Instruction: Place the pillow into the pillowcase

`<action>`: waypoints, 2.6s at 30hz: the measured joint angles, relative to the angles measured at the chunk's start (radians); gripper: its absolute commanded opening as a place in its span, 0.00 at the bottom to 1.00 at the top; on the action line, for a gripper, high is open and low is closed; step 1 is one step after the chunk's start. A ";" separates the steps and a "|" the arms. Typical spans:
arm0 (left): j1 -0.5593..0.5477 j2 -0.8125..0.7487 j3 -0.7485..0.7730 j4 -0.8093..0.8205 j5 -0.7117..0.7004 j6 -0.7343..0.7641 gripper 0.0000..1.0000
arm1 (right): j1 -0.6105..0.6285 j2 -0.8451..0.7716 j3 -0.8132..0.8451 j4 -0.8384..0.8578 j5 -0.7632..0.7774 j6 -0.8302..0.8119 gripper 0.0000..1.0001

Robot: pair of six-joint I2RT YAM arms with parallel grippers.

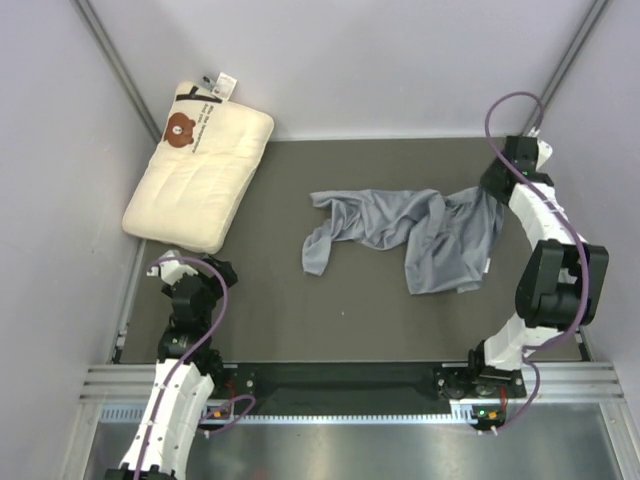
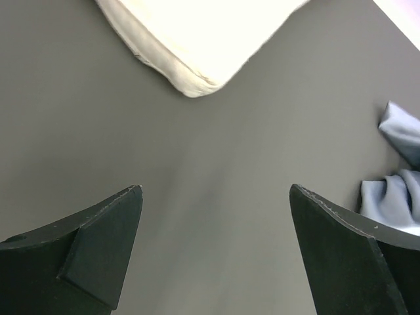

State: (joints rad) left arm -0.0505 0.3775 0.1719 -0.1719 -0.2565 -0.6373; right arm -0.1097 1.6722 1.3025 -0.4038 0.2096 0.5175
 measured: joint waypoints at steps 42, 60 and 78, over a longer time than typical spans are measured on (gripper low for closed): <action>-0.395 1.172 0.699 0.094 0.329 0.023 0.00 | 0.236 -0.385 -0.656 0.079 -0.245 -0.009 0.68; -0.009 0.997 0.874 -0.264 0.578 0.068 0.00 | 0.163 -0.478 -0.769 0.060 -0.198 0.068 0.00; -0.023 0.579 0.672 -0.476 0.373 0.138 0.90 | -0.014 -0.723 -0.723 0.023 -0.401 -0.074 0.87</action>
State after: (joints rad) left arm -0.0731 0.9569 0.8440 -0.6476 0.1165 -0.4992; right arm -0.1238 0.9489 0.5797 -0.3813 -0.1909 0.4431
